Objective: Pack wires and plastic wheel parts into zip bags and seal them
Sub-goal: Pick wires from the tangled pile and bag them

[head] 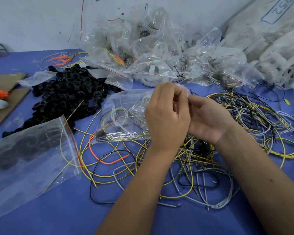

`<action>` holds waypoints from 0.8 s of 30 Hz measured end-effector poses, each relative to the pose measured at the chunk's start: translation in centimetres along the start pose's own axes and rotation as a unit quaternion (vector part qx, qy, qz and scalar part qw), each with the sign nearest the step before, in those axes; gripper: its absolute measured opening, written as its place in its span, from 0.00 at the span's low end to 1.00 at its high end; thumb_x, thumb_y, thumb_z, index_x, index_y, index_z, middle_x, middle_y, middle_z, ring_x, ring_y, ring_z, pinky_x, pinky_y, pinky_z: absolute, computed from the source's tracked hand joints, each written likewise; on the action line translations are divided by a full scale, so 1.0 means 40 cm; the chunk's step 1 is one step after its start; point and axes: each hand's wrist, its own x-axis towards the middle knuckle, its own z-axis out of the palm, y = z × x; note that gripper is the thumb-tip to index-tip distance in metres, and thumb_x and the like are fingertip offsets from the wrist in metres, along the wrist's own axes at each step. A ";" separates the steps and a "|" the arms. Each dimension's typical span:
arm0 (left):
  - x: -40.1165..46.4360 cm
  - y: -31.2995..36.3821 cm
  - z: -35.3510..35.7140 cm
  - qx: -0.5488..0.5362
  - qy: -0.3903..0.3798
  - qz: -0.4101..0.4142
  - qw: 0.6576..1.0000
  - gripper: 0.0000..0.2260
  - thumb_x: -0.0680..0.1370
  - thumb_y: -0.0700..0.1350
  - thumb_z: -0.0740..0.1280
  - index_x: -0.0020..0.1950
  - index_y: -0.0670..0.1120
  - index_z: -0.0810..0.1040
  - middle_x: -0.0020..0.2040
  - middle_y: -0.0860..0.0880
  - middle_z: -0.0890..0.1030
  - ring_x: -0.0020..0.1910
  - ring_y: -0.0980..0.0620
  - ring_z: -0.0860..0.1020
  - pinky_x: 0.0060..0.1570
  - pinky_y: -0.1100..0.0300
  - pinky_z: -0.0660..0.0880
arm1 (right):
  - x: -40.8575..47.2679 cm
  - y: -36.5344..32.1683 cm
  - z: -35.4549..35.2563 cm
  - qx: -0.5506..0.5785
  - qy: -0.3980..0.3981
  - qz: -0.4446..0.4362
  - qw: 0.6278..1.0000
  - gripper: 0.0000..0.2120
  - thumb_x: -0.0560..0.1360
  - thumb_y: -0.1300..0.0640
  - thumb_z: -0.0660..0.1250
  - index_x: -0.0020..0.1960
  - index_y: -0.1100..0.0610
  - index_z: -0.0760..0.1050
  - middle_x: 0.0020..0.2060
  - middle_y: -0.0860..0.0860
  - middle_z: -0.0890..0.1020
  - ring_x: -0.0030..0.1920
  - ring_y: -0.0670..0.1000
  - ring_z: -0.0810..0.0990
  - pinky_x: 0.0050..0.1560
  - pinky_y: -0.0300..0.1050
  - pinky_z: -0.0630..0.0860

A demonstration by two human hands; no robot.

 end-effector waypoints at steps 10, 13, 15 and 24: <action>-0.012 0.025 -0.007 -0.025 -0.026 0.079 0.996 0.08 0.78 0.34 0.71 0.40 0.36 0.77 0.38 0.43 0.75 0.37 0.47 0.71 0.38 0.61 0.66 | 0.003 0.018 0.022 -0.094 -0.004 -0.002 0.996 0.15 0.75 0.52 0.60 0.36 0.50 0.83 0.37 0.47 0.82 0.41 0.44 0.82 0.43 0.36 0.80; -0.020 0.031 -0.003 -0.012 -0.038 0.110 0.993 0.09 0.79 0.37 0.69 0.39 0.36 0.77 0.38 0.43 0.75 0.35 0.44 0.72 0.35 0.53 0.69 | -0.004 0.019 0.022 -0.093 -0.032 -0.011 0.995 0.17 0.76 0.50 0.61 0.34 0.48 0.83 0.36 0.44 0.83 0.41 0.41 0.82 0.44 0.35 0.80; -0.029 0.030 0.001 0.004 -0.040 0.113 0.993 0.09 0.79 0.37 0.69 0.39 0.36 0.77 0.38 0.43 0.76 0.35 0.43 0.72 0.33 0.50 0.70 | -0.006 0.018 0.017 -0.135 -0.008 0.012 0.991 0.20 0.79 0.50 0.62 0.31 0.47 0.82 0.32 0.44 0.81 0.37 0.41 0.82 0.38 0.36 0.79; -0.004 0.004 -0.008 -0.013 0.063 -0.064 0.996 0.09 0.81 0.39 0.69 0.42 0.41 0.75 0.38 0.48 0.77 0.37 0.50 0.73 0.39 0.61 0.68 | 0.025 0.020 -0.010 -0.431 0.162 -0.191 0.867 0.07 0.75 0.65 0.74 0.41 0.55 0.84 0.32 0.48 0.84 0.31 0.44 0.80 0.30 0.37 0.73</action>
